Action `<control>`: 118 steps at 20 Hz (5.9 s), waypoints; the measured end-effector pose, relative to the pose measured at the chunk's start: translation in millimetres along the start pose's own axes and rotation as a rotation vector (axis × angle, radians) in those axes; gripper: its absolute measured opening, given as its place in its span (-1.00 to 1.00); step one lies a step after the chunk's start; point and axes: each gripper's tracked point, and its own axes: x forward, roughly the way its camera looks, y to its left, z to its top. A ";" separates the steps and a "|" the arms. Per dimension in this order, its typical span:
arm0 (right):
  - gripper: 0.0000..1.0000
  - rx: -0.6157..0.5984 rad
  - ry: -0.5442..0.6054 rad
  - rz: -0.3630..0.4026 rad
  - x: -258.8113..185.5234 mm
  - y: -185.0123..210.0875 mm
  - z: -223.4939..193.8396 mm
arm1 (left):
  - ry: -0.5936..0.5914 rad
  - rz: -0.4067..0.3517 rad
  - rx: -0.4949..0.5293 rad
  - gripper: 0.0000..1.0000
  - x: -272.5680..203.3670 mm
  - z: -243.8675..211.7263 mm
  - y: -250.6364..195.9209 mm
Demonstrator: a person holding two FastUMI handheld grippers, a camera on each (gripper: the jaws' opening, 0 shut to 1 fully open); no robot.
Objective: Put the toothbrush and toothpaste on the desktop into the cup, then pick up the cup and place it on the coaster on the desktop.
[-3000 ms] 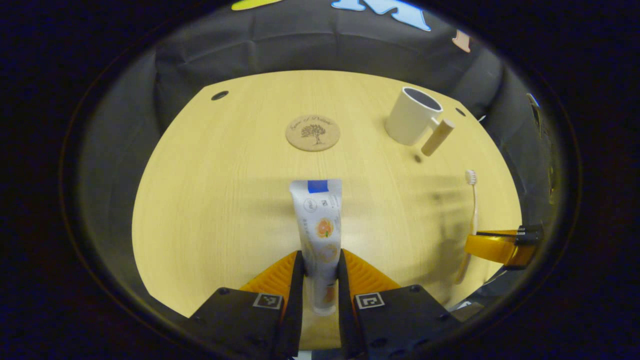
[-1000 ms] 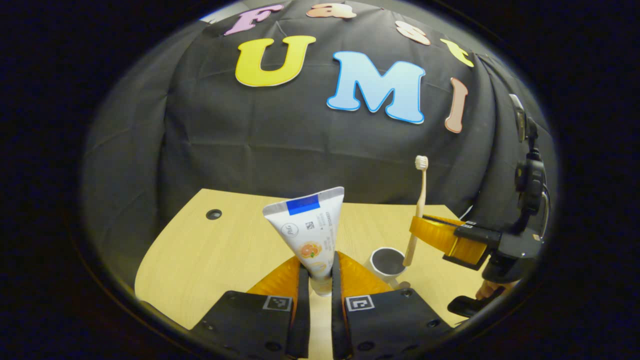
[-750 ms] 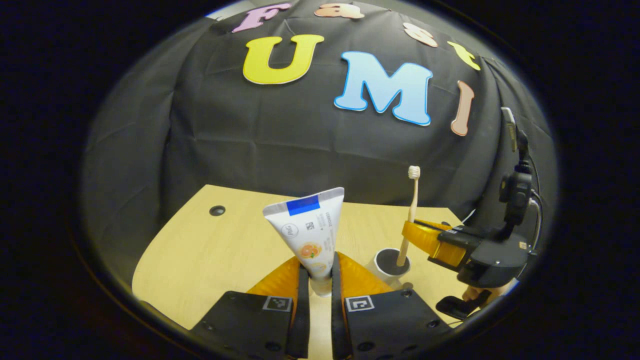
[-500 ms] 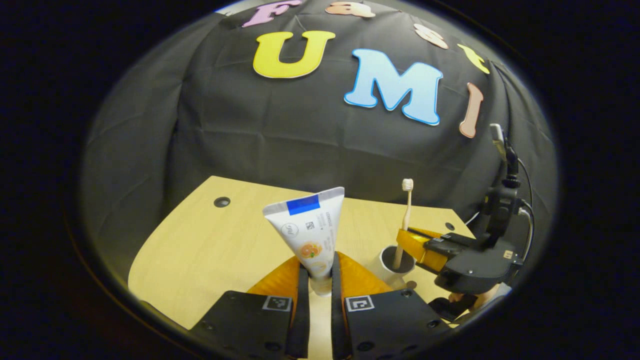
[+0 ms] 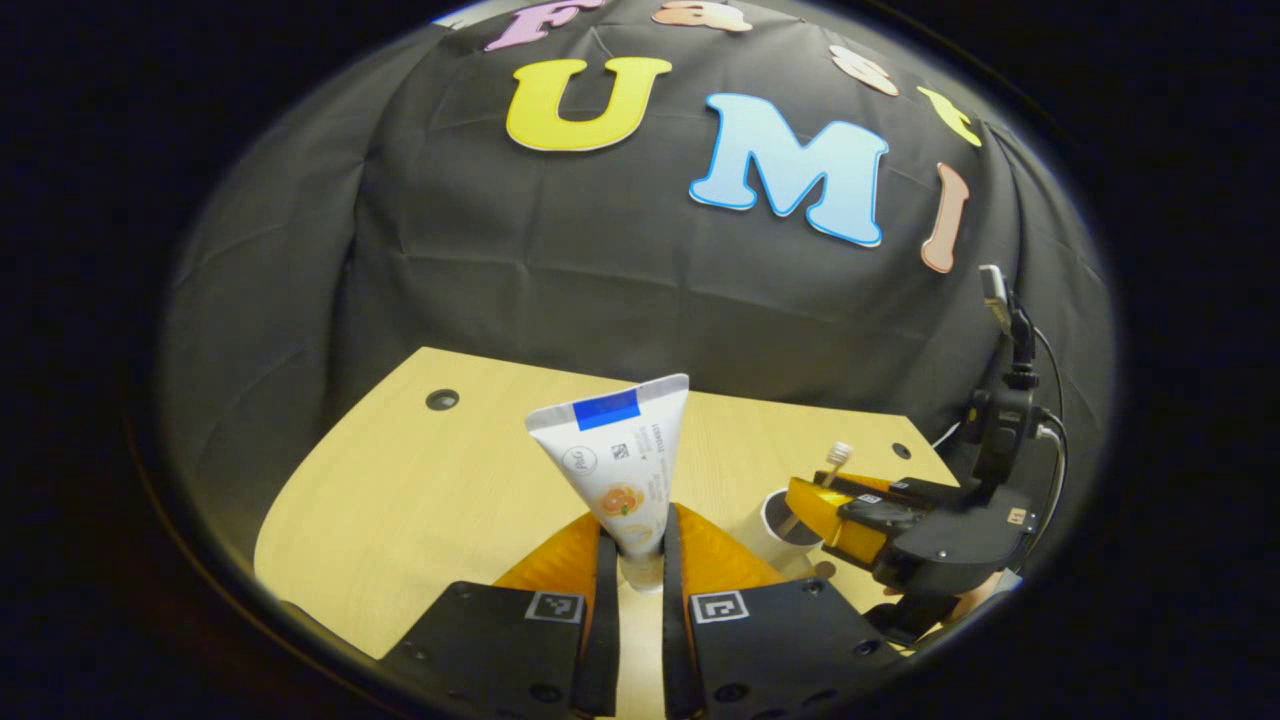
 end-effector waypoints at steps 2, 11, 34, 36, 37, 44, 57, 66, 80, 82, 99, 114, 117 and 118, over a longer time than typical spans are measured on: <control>0.35 0.007 -0.015 -0.015 -8.8 -6.2 3.4 | 0.002 -0.006 -0.002 -0.51 0.7 -1.3 -1.2; 0.75 0.051 -0.196 -0.059 -59.9 -34.4 60.7 | -0.056 -0.081 -0.005 -0.51 18.4 10.7 -37.9; 0.78 0.103 -0.122 -0.192 -149.4 -130.3 1.3 | -0.075 -0.203 0.035 -0.51 90.1 -20.4 -140.3; 0.78 0.094 -0.116 -0.191 -151.4 -131.8 -0.4 | -0.053 -0.185 0.056 -0.51 97.5 -30.2 -139.7; 0.78 0.090 -0.114 -0.191 -152.0 -132.6 -1.5 | -0.046 -0.173 0.063 -0.51 99.3 -33.6 -138.6; 0.78 0.097 -0.105 -0.176 -147.0 -126.5 -2.6 | -0.027 -0.208 0.051 0.39 90.5 -36.5 -145.0; 0.78 0.043 -0.042 -0.095 -120.6 -69.4 -1.5 | -0.175 -0.213 0.106 0.96 29.7 19.0 -123.0; 0.78 -0.014 0.101 -0.035 -82.8 -21.9 -25.9 | -0.217 -0.128 0.100 0.96 -4.9 37.6 -55.7; 0.79 -0.039 0.415 -0.044 -28.6 7.5 -81.4 | -0.144 -0.035 0.005 0.96 -15.8 15.4 32.5; 0.79 -0.039 0.461 -0.059 -21.1 6.8 -88.4 | -0.134 -0.024 -0.008 0.96 -15.8 11.4 41.6; 0.29 -0.020 0.684 -0.110 9.1 0.6 -119.7 | -0.085 0.041 -0.083 0.97 -7.2 -11.7 85.1; -0.44 0.036 0.692 -0.117 6.8 -2.3 -123.3 | -0.090 0.063 -0.092 0.97 -16.5 -12.0 94.8; -0.45 0.017 0.666 -0.107 5.3 6.2 -114.8 | -0.094 0.066 -0.104 0.97 -22.3 -12.6 100.1; -0.45 0.015 0.664 -0.101 4.1 11.0 -113.8 | -0.094 0.068 -0.107 0.97 -23.6 -13.8 101.2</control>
